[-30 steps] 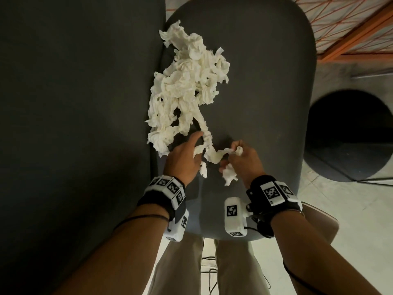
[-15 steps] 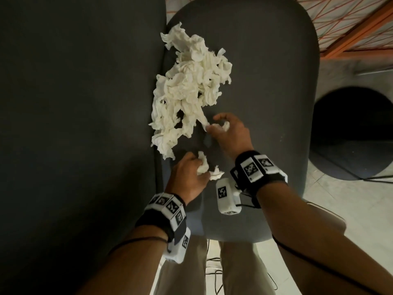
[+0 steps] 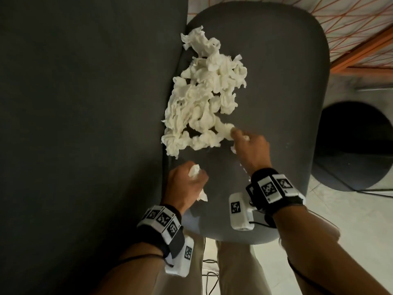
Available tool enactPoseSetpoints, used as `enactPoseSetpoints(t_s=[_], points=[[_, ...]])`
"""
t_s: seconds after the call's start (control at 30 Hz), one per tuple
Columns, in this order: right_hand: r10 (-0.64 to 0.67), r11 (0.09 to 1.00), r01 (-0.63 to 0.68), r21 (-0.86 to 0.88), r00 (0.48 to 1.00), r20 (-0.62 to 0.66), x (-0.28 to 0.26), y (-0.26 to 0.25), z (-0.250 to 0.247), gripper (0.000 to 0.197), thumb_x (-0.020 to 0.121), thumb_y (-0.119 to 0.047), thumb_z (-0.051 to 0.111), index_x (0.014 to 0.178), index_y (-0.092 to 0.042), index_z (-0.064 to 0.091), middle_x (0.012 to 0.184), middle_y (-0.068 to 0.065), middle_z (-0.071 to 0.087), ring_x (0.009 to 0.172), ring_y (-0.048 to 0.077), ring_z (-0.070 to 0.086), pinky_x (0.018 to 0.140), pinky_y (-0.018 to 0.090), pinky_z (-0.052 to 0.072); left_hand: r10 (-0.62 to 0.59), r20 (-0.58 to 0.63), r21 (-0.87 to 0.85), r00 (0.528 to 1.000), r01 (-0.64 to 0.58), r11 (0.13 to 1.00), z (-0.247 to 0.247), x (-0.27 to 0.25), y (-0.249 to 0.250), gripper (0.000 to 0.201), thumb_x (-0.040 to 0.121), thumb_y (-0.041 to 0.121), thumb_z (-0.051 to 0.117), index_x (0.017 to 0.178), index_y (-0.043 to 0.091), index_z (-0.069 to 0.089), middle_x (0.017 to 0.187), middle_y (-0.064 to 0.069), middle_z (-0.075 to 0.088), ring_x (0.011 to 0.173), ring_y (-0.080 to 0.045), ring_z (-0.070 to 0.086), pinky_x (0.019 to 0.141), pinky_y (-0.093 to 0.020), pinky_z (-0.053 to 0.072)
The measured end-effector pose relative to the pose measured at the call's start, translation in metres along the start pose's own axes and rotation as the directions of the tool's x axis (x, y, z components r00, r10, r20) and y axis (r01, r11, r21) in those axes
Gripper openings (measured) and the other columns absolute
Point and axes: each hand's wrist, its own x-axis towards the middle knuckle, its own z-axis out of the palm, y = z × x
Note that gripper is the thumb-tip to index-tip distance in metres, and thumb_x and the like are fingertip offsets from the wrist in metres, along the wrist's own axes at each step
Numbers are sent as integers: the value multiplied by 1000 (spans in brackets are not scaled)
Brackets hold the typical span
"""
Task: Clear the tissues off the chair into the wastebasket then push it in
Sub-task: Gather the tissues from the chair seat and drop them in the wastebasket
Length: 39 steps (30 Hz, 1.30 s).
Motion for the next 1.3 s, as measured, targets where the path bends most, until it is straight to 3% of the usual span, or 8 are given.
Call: enactPoseSetpoints(t_s=[0.3,0.43,0.57,0.67,0.8,0.93,1.1,1.3], points=[[157,882,-99,461,984,-89,-40,45,-21,10,83,-10,55,79,-19,53,82,15,72,59,29,66,58,38,54,23,127,21,992,-26,999,-6,2,12,37,83,-6,65,91,29,56,99,-1,58,84,-25,68,58,-35,59],[251,748,-156,646,966,-58,-58,49,-27,18,92,-6,47,87,-23,47,79,12,71,46,20,52,50,32,47,90,112,10,990,-92,996,-11,-5,22,10,89,27,70,86,23,62,75,3,65,72,-16,65,61,-31,55],[322,671,-259,695,946,42,-78,60,-42,8,88,-23,60,90,-16,58,74,8,62,53,22,59,51,35,52,76,118,49,990,-82,995,-12,-18,45,54,89,64,52,65,16,59,64,0,63,65,-16,61,66,-30,46],[294,625,-279,729,949,111,-96,77,-50,23,80,-11,74,81,-18,53,74,11,61,67,29,67,51,33,54,4,162,135,987,-27,990,-3,-27,56,66,96,65,32,58,15,51,56,-1,53,55,-16,50,62,-31,42],[317,623,-227,749,948,23,-119,112,-52,42,74,15,54,61,-25,50,66,8,49,66,29,57,55,36,50,74,292,255,953,-152,955,18,-31,55,48,99,47,46,60,21,54,54,3,52,53,-16,49,62,-32,44],[362,476,-188,859,932,4,-150,147,-60,41,81,22,46,63,-15,45,61,6,52,60,29,61,58,47,58,68,484,214,872,-193,958,47,-46,62,11,97,22,58,99,27,68,82,0,73,47,-11,57,43,-24,44],[517,445,-191,875,852,-77,-188,202,-67,27,85,0,66,72,-16,48,73,21,64,42,15,50,39,25,41,154,605,234,781,-360,903,91,-80,75,15,89,28,71,80,15,72,64,-3,69,43,-8,49,47,-26,43],[695,367,-291,884,717,-52,-245,271,-75,51,76,-69,65,64,-23,46,53,-3,49,44,15,42,43,24,35,104,667,370,738,-449,813,150,-151,69,58,90,57,58,56,10,62,48,2,57,46,-10,53,57,-28,43]])
